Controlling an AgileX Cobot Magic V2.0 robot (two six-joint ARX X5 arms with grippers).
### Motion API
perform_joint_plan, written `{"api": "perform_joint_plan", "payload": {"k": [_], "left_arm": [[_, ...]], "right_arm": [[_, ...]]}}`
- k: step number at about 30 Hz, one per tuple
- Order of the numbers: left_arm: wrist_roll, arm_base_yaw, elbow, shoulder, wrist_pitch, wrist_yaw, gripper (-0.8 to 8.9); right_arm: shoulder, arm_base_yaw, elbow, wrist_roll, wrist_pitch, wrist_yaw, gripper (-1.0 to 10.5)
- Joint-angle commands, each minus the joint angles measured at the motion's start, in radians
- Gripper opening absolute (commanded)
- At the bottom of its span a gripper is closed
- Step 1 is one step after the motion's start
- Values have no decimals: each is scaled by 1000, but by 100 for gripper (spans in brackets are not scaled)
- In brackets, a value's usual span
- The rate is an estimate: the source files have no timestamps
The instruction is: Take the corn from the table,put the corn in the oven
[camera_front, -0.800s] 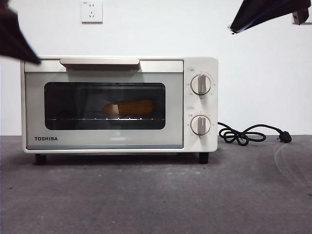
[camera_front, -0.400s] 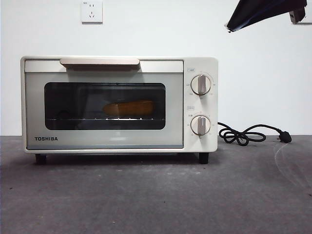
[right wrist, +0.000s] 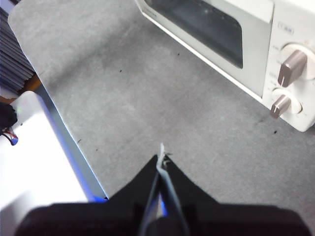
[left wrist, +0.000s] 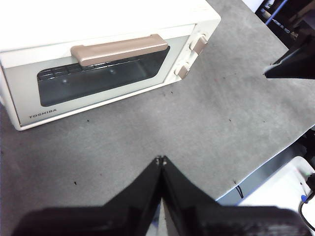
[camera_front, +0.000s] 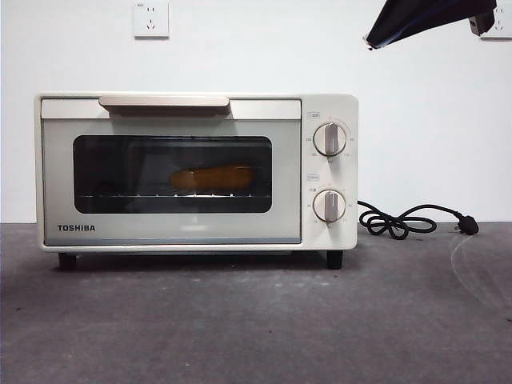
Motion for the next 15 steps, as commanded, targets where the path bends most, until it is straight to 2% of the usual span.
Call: {"api": "perform_joint_plan", "payload": {"k": [1, 7, 15], "left_arm": [[-2, -3, 2, 3, -11, -6, -7], [-3, -3, 2, 13, -35, -6, -5], [-2, -3, 2, 55, -53, -6, -4]], "right_arm": [[5, 0, 3, 3, 12, -3, -2], [5, 0, 3, 3, 20, -1, -2], [5, 0, 3, 3, 27, 68, -2]]}}
